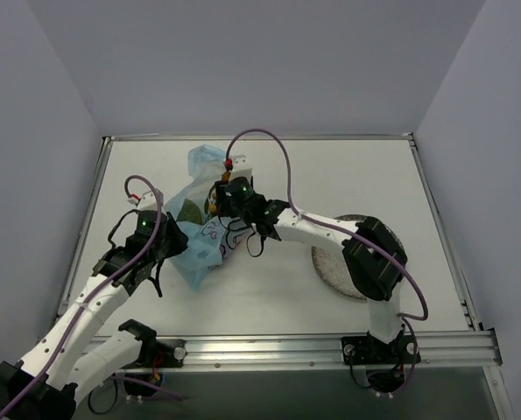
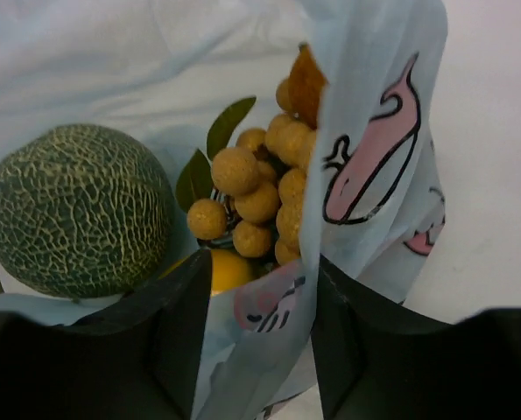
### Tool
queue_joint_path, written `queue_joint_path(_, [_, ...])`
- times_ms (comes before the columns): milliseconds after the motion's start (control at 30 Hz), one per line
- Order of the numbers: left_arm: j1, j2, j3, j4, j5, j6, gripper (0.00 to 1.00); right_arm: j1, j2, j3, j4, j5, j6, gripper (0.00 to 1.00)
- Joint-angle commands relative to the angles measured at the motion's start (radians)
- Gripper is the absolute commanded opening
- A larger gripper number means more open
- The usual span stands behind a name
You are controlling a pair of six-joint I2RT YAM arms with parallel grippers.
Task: Take the fake fruits out of the plastic bag
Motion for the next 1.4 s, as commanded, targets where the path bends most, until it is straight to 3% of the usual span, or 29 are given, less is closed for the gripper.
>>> queue_joint_path(0, [-0.002,-0.031,0.008,-0.006,-0.009,0.024,0.12,0.003,-0.056,-0.066,-0.003,0.129,0.034,0.36])
queue_joint_path(100, [-0.004,-0.037,-0.016,-0.036,-0.019,0.021,0.13,0.007,-0.106,-0.192,0.045,0.142,0.060,0.02])
queue_joint_path(167, [-0.002,-0.054,-0.037,-0.040,-0.021,0.013,0.26,0.021,-0.152,-0.308,0.078,0.159,0.082,0.00])
queue_joint_path(200, [-0.004,-0.062,-0.047,-0.040,-0.018,0.009,0.45,0.027,-0.169,-0.350,0.106,0.168,0.088,0.00])
queue_joint_path(400, [-0.005,-0.040,-0.133,0.083,0.140,-0.011,0.87,0.090,-0.276,-0.620,0.210,0.174,0.184,0.00])
queue_joint_path(600, [-0.018,0.052,-0.197,0.254,0.244,-0.034,0.93,0.107,-0.336,-0.708,0.261,0.173,0.218,0.00])
queue_joint_path(733, [-0.021,0.081,-0.235,0.297,0.221,-0.045,0.81,0.107,-0.362,-0.725,0.240,0.172,0.214,0.00])
queue_joint_path(767, [-0.025,0.079,-0.243,0.305,0.217,-0.047,0.53,0.107,-0.389,-0.719,0.220,0.179,0.204,0.02])
queue_joint_path(800, [-0.028,0.076,-0.248,0.306,0.211,-0.044,0.34,0.107,-0.408,-0.713,0.171,0.182,0.195,0.06])
queue_joint_path(833, [-0.032,0.069,-0.254,0.297,0.198,-0.039,0.22,0.107,-0.429,-0.703,0.146,0.183,0.165,0.13])
queue_joint_path(867, [-0.042,0.049,-0.257,0.274,0.163,-0.034,0.05,0.107,-0.477,-0.677,0.114,0.188,0.149,0.32])
queue_joint_path(967, [-0.051,-0.006,-0.272,0.245,0.123,-0.024,0.02,0.107,-0.566,-0.606,-0.010,0.160,0.080,0.60])
queue_joint_path(1033, [-0.055,-0.032,-0.289,0.245,0.125,-0.031,0.02,0.115,-0.593,-0.561,-0.082,0.127,0.056,0.65])
queue_joint_path(1067, [-0.056,-0.051,-0.309,0.251,0.134,-0.034,0.02,0.124,-0.607,-0.538,-0.096,0.111,0.036,0.65])
queue_joint_path(1133, [-0.058,-0.074,-0.332,0.277,0.149,-0.054,0.02,0.162,-0.598,-0.472,-0.104,0.052,0.014,0.47])
queue_joint_path(1167, [-0.058,-0.078,-0.344,0.282,0.154,-0.060,0.02,0.173,-0.560,-0.446,-0.102,0.019,-0.001,0.38])
queue_joint_path(1200, [-0.058,-0.082,-0.363,0.292,0.161,-0.063,0.02,0.184,-0.533,-0.392,-0.101,-0.019,-0.022,0.18])
queue_joint_path(1267, [-0.062,-0.100,-0.373,0.279,0.155,-0.074,0.02,0.192,-0.436,-0.337,-0.098,-0.015,-0.039,0.00])
queue_joint_path(1367, [-0.065,-0.163,-0.386,0.247,0.134,-0.088,0.02,0.182,-0.301,-0.243,-0.063,-0.002,-0.084,0.00])
